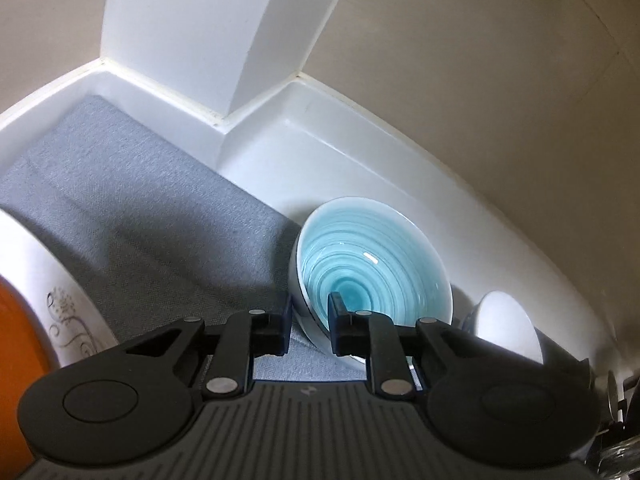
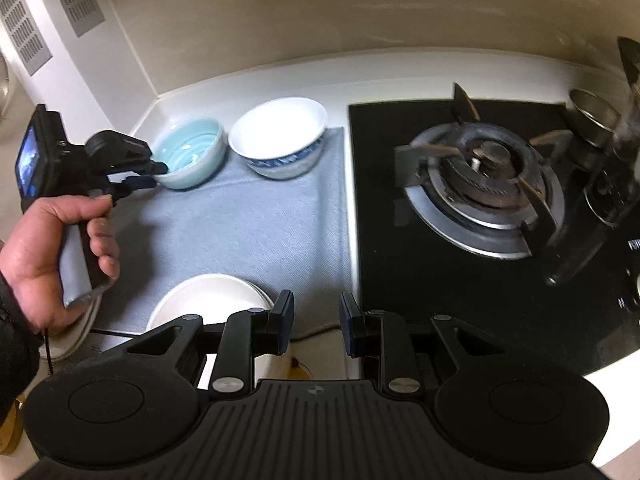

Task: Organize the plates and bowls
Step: 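Grasp the light-blue bowl rim with the left gripper while the right gripper holds the cream bowls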

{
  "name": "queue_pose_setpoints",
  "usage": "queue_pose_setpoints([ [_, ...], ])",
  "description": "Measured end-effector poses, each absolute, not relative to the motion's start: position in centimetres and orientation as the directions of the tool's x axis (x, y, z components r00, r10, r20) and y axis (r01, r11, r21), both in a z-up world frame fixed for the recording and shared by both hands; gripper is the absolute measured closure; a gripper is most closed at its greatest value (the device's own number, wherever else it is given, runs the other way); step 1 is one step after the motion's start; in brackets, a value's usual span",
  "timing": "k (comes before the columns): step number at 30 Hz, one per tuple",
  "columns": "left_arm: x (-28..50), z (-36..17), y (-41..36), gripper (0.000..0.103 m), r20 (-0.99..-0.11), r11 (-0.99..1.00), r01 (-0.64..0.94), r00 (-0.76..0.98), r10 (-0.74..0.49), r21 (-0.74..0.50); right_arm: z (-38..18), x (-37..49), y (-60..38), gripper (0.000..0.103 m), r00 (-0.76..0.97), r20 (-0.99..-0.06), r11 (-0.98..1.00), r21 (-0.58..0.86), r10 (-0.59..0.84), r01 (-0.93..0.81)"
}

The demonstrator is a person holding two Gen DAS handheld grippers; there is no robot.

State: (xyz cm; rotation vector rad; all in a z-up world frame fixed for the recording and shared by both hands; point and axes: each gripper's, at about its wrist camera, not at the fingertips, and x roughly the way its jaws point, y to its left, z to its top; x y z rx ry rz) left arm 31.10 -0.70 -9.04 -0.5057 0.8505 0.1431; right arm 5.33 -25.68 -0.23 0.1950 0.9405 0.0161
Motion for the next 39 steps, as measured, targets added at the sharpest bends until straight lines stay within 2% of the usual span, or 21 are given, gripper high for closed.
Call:
queue_pose_setpoints([
  [12,25.7,-7.8,-1.6,0.085,-0.818,0.906,-0.335,0.576,-0.019,-0.257,0.1,8.0,-24.4,0.076,0.605,-0.773,0.973,0.229,0.190,-0.014],
  [18,22.3,-7.7,-2.4,0.085,-0.832,0.943,-0.256,0.553,-0.038,-0.213,0.0,9.4,-23.2,0.076,0.614,-0.756,0.970,0.232,0.226,-0.072],
  [24,19.7,-7.9,-2.8,0.084,-0.826,0.961,-0.162,0.555,-0.098,-0.222,-0.2,11.1,-22.4,0.076,0.622,-0.742,0.967,0.231,0.249,-0.112],
  [26,19.2,-8.1,-2.9,0.084,-0.823,0.964,-0.144,0.558,-0.107,-0.223,-0.5,11.9,-22.2,0.072,0.618,-0.744,0.966,0.228,0.254,-0.123],
  [30,19.0,-8.4,-2.6,0.084,-0.814,0.962,-0.138,0.569,-0.116,-0.234,-1.6,13.6,-21.9,0.071,0.596,-0.764,0.968,0.216,0.247,-0.124],
  [32,18.9,-8.5,-2.7,0.083,-0.810,0.964,-0.135,0.576,-0.110,-0.227,-2.1,14.5,-21.7,0.063,0.584,-0.775,0.970,0.206,0.243,-0.131],
  [39,19.1,-8.6,-3.2,0.083,-0.804,0.970,-0.135,0.589,-0.086,-0.202,-3.9,16.6,-21.3,0.059,0.532,-0.815,0.974,0.181,0.228,-0.139],
])
